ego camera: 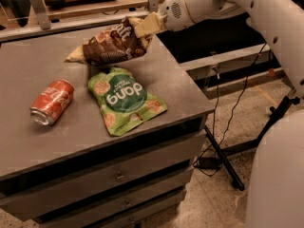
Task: Move brown chip bag near green jalapeno chip bag
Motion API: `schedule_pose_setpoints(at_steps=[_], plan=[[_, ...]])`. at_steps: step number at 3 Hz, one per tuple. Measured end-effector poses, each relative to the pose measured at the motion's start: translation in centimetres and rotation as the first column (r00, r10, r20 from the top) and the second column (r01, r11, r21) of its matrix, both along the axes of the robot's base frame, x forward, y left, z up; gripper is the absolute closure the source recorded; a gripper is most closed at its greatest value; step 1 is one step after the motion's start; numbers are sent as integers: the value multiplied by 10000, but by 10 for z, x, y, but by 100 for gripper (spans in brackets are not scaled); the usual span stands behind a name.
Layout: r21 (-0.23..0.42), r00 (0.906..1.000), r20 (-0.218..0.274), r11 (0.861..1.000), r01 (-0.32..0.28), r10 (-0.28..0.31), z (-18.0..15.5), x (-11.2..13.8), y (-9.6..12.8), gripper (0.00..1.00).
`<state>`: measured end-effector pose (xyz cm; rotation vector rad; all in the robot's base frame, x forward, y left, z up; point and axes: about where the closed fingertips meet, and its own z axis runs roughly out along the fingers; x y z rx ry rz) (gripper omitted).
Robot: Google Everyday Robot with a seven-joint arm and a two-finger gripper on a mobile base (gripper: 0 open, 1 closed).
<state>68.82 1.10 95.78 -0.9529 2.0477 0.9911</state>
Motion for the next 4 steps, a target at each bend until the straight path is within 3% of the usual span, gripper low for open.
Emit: schedule_pose_setpoints(at_steps=[2, 3, 4], plan=[[-36, 9998, -189, 9999, 99, -100, 5, -7, 3, 1], [-71, 9997, -156, 9998, 176, -177, 8, -7, 3, 0], [-731, 9954, 323, 9931, 920, -898, 20, -11, -17, 0]])
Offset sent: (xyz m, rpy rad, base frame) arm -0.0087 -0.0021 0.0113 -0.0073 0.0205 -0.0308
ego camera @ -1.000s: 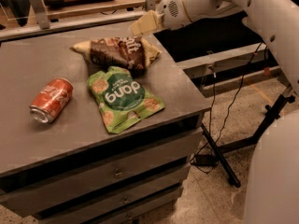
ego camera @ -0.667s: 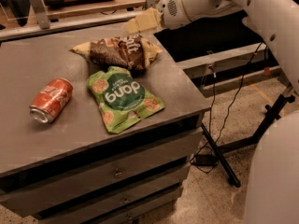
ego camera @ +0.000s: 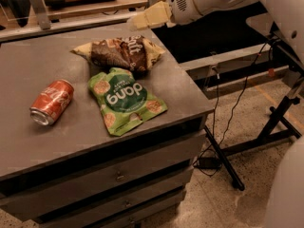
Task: Move brown chip bag near green jalapeno chip bag
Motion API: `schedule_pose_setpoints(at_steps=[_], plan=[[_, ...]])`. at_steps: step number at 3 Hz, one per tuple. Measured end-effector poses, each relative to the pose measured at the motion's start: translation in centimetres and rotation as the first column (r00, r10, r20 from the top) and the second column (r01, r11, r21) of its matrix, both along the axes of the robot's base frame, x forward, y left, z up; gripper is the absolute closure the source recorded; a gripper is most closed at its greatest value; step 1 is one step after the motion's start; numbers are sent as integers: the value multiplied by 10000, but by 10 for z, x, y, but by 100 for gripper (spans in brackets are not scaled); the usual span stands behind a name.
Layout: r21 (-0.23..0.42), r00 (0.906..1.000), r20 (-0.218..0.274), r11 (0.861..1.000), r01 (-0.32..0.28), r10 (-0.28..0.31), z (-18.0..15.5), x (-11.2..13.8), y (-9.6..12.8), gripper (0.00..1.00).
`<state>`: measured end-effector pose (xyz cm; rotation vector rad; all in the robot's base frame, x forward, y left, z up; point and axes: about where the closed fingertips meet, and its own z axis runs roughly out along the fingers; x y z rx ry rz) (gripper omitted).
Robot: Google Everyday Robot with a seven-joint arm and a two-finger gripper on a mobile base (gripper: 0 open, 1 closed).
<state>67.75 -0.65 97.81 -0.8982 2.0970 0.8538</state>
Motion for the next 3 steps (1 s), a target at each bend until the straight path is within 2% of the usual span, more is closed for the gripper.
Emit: schedule_pose_setpoints(at_steps=[1, 2, 3], plan=[[-838, 9956, 500, 9930, 829, -789, 11, -5, -24, 0], [-2223, 9702, 1426, 9489, 2240, -1957, 21, -10, -58, 0], [-2059, 9746, 1310, 9566, 2061, -1818, 20, -9, -52, 0]])
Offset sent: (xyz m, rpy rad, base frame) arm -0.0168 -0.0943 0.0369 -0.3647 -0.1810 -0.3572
